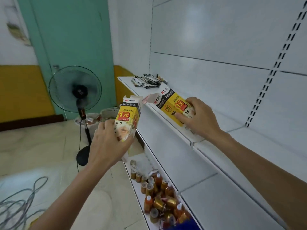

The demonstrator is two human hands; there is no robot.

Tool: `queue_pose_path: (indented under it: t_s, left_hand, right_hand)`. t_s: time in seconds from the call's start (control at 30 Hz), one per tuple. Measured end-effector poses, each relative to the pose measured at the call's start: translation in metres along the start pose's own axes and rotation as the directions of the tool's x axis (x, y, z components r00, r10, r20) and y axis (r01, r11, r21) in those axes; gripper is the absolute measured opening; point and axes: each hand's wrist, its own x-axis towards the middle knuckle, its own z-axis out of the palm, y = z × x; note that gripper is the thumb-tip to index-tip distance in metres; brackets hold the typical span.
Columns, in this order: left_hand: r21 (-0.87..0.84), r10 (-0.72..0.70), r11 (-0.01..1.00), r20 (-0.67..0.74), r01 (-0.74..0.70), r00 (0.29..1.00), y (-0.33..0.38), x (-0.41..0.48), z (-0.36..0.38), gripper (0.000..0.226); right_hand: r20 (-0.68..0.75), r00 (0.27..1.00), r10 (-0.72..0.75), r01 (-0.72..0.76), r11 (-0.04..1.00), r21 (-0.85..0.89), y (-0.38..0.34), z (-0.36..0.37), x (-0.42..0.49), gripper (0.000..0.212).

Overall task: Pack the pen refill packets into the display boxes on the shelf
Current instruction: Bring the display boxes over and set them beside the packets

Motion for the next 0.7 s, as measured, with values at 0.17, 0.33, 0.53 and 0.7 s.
queue_pose_path:
  t_s: [0.17, 0.33, 0.53, 0.7]
  left_hand:
    - [-0.074, 0.021, 0.997, -0.033, -0.023, 0.999, -0.028, 0.098, 0.039, 0.068]
    - [-0.077, 0.030, 0.997, 0.014, -0.029, 0.999, -0.057, 0.191, 0.073, 0.051]
    - [-0.012, 0.051, 0.999, 0.113, -0.050, 0.992, -0.088, 0.279, 0.113, 0.040]
    - [-0.148, 0.141, 0.984, 0.275, -0.103, 0.951, -0.087, 0.352, 0.154, 0.035]
  right_hand:
    - [-0.023, 0.999, -0.022, 0.023, 0.999, 0.024, 0.015, 0.052, 0.100, 0.054]
    - [-0.022, 1.000, -0.006, 0.007, 0.998, 0.070, 0.019, 0.102, 0.192, 0.055]
    - [-0.029, 1.000, 0.000, 0.002, 0.998, 0.070, 0.020, 0.154, 0.275, 0.054]
    - [-0.114, 0.993, 0.043, -0.042, 0.999, 0.013, 0.029, 0.182, 0.330, 0.054]
